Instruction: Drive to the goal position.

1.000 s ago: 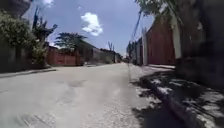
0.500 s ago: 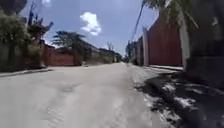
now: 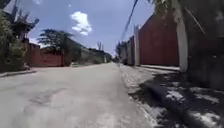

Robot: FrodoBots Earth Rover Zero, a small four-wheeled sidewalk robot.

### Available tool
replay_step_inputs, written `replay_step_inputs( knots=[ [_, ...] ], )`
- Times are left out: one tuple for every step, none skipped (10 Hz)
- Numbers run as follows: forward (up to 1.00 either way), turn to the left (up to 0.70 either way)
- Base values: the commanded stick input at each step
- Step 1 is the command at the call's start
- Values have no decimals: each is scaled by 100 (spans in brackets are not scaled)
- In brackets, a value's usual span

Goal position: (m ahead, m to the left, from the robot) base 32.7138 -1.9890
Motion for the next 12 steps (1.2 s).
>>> replay_step_inputs(
  knots=[
    [100, 0],
    [100, 0],
    [100, 0],
    [100, 0],
    [100, -40],
    [100, -40],
    [100, -34],
    [100, -6],
    [100, 0],
    [100, 0],
    [100, 0],
    [100, 0]
  ],
)
